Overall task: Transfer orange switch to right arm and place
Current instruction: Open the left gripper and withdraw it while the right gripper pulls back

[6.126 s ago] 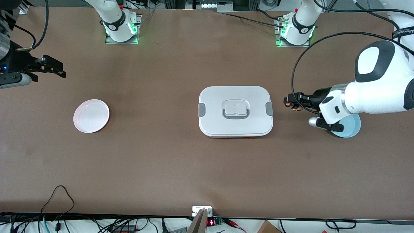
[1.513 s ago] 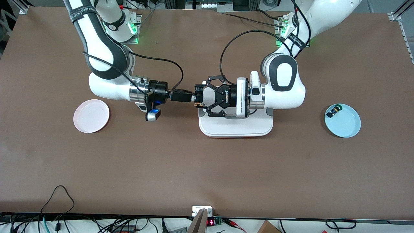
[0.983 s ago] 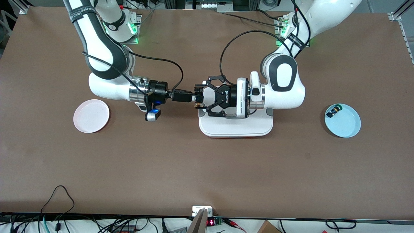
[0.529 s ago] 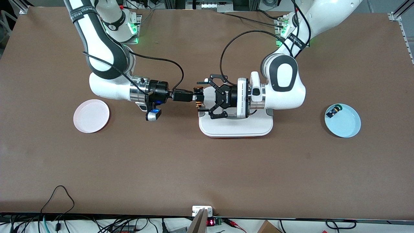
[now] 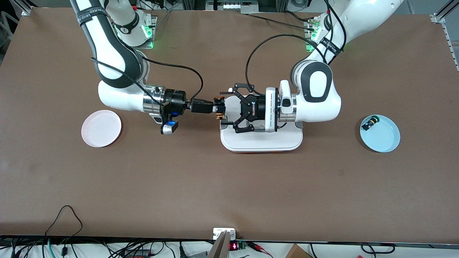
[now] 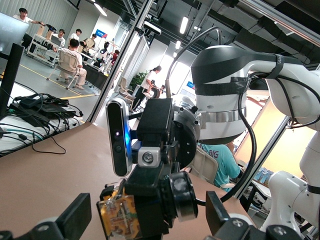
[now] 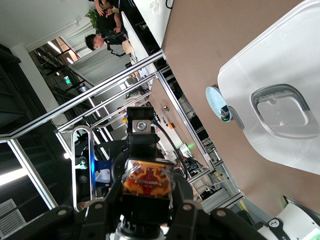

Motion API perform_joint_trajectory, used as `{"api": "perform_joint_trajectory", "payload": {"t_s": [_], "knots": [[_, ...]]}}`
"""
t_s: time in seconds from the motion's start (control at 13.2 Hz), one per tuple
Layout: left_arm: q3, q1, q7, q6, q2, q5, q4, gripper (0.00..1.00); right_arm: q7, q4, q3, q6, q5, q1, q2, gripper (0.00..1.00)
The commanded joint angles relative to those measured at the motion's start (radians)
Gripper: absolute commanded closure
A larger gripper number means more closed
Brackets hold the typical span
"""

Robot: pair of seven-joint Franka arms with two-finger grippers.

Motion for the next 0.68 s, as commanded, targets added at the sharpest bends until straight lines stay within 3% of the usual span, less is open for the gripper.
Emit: {"api": "perform_joint_trajectory", "payload": {"t_s": [0.0,0.61], "knots": [[0.002,0.025,-0.002,-0.054,-0.013,-0.01,-0.005,0.0,-0.011,-0.003,-0.001,-0.005,0.013,-0.005,-0.007,1.0],[0.002,0.195,-0.367,-0.323,-0.049,0.431,0.021,0.0,-0.011,-0.003,-0.005,-0.016,0.013,-0.008,-0.005,1.0]]}}
